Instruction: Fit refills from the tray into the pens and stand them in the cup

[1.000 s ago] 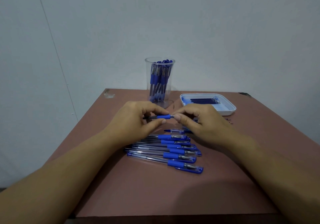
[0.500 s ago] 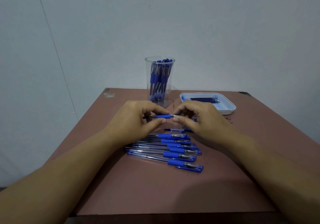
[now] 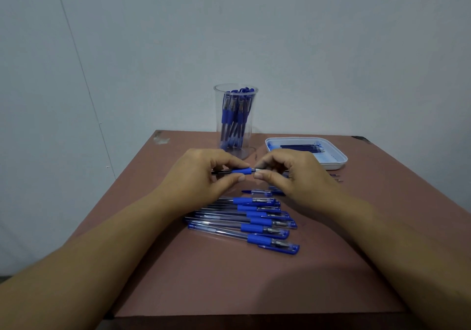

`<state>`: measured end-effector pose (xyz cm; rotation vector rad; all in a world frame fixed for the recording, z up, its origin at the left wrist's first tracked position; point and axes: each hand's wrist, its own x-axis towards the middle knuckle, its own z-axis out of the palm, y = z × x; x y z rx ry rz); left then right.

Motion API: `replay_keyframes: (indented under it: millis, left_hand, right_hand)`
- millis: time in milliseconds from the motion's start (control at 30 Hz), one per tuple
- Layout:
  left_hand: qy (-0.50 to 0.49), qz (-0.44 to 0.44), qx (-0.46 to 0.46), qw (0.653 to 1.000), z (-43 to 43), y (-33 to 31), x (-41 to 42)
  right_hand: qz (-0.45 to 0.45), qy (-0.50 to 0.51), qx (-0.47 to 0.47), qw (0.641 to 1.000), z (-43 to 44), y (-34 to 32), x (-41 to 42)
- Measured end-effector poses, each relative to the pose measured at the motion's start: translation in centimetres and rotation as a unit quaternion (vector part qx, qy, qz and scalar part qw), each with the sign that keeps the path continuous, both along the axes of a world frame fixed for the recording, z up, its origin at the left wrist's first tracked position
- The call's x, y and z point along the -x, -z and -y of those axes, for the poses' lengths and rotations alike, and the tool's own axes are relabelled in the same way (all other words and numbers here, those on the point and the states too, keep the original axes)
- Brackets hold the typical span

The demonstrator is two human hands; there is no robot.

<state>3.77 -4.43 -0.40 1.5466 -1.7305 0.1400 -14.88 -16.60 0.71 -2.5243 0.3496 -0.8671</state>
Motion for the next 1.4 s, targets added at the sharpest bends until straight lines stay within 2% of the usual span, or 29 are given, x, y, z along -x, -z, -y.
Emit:
replay_keyframes:
  millis: [100,267,467,533,667,733,1000,1400]
  left_hand:
    - [-0.016,0.0,0.014,1.0,0.0,-0.1,-0.5]
    - [-0.045,-0.006,0.024,0.999,0.0,0.0,-1.7]
    - [-0.048,-0.001,0.019,0.999,0.2,0.1,-2.0]
    - [-0.048,-0.001,0.021,0.999,0.2,0.1,-2.0]
    - [-0.046,-0.007,0.025,0.999,0.1,0.1,-2.0]
    - [-0.042,-0.007,0.024,0.999,0.0,0.0,-1.8]
    - [-0.018,0.012,0.001,1.0,-0.2,-0.2,-0.6]
    - [0.007,-0.057,0.005,0.998,-0.7,-0.6,0.3]
  right_hand:
    - [-0.019,0.01,-0.042,0.999,0.7,-0.1,0.0]
    - [-0.167,0.028,0.039,0.985,2.0,-0.2,0.2]
    - [-0.218,0.013,0.042,0.975,1.9,-0.1,-0.1]
    - [-0.192,0.019,0.052,0.98,1.8,-0.3,-0.1]
    - [-0.057,0.035,-0.015,0.998,1.6,-0.8,0.1]
    - [-0.03,0.03,-0.029,0.999,1.5,-0.8,0.1]
    - [-0.027,-0.003,-0.047,0.999,0.3,-0.4,-0.4]
    - [0.01,-0.016,-0.088,0.996,-0.6,-0.5,0.1]
